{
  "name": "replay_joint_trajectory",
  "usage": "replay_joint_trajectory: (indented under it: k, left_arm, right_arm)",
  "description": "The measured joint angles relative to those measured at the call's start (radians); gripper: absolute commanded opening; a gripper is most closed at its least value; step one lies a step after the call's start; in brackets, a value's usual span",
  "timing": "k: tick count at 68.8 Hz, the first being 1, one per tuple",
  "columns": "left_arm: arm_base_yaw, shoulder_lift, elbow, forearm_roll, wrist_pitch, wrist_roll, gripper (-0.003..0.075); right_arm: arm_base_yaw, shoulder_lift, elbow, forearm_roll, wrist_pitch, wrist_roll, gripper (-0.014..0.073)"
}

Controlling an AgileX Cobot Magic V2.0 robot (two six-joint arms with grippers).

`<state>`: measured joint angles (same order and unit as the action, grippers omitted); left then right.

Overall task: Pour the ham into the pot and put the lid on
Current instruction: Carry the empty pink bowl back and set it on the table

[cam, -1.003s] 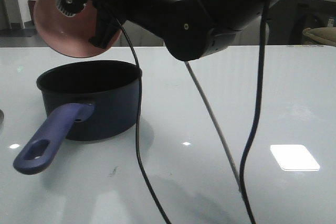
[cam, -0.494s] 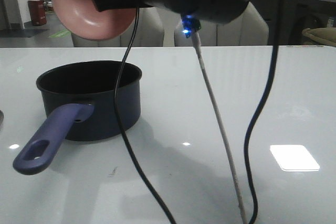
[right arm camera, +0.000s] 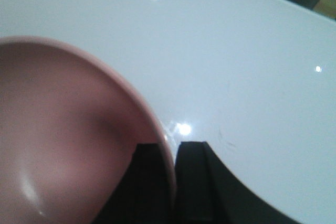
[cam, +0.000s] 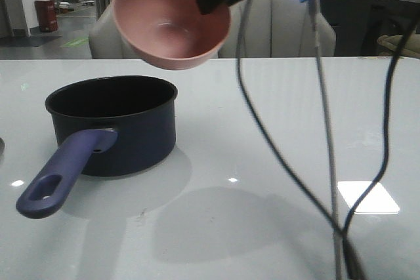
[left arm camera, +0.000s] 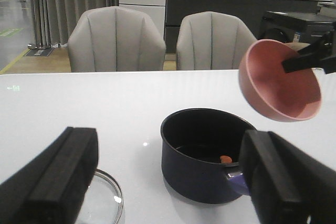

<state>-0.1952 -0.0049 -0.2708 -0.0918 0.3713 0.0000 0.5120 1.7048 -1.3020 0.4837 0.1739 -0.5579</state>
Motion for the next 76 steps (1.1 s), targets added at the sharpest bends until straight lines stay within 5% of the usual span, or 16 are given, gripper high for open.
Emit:
replay_joint_trajectory:
  k: [17, 35, 68, 76]
  left_arm:
    - [0.000, 0.000, 0.000, 0.000, 0.000, 0.000, 0.0585]
    - [0.000, 0.000, 0.000, 0.000, 0.000, 0.000, 0.0585]
    - [0.000, 0.000, 0.000, 0.000, 0.000, 0.000, 0.0585]
    - [0.000, 0.000, 0.000, 0.000, 0.000, 0.000, 0.0585]
  right_arm:
    - [-0.241, -0.046, 0.000, 0.008, 0.300, 0.021, 0.0136]
    - [-0.427, -0.002, 0.000, -0.018, 0.465, 0.071, 0.0136]
    - [-0.511, 0.166, 0.000, -0.096, 0.494, 0.175, 0.0144]
    - [-0.528, 0.185, 0.000, -0.096, 0.487, 0.179, 0.0202]
